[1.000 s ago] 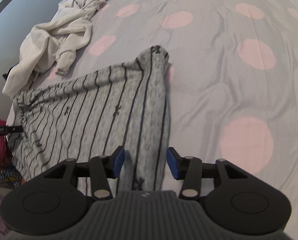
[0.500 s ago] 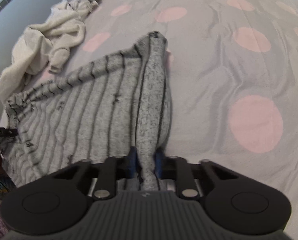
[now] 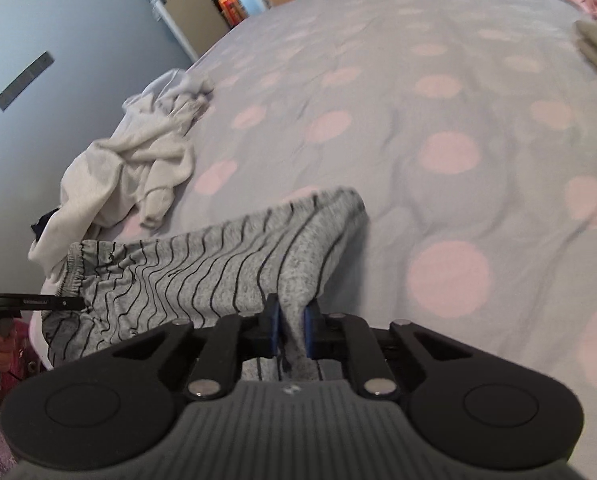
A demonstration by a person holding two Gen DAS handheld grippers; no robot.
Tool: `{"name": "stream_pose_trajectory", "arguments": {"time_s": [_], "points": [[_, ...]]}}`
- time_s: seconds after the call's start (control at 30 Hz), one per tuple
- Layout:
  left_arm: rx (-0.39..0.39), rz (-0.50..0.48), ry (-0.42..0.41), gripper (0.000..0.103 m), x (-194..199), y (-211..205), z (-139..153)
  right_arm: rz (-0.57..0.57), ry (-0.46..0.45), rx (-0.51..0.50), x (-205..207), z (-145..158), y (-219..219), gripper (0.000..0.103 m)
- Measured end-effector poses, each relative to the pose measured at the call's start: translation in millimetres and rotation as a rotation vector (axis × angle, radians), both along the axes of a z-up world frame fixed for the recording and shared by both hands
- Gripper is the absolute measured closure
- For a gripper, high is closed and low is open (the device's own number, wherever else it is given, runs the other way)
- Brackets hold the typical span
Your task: Fold clothes
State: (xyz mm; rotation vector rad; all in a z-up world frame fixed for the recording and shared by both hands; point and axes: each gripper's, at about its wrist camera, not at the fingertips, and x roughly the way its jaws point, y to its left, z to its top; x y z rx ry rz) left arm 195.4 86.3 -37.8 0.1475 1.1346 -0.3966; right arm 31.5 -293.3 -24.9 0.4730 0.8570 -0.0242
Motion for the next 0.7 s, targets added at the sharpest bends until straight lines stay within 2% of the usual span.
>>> {"name": "stream_pose_trajectory", "arguments": {"time_s": [0.27, 0.43, 0.57, 0.7], "points": [[-0.005, -0.234, -0.012, 0.081, -15, -119, 18, -0.247, 0.055, 0.017, -52, 1, -84, 0.090], [-0.012, -0.338, -0.020, 0.081, -26, -169, 18, -0.363, 0.073, 0.035, -88, -5, -123, 0.090], [0.064, -0.352, -0.021, 0.081, -28, -186, 3, -0.358, 0.079, 0.064, -98, -21, -133, 0.089], [0.100, -0.337, -0.011, 0.079, -25, -188, -5, -0.300, 0.087, -0.015, -91, -25, -125, 0.084]]}}
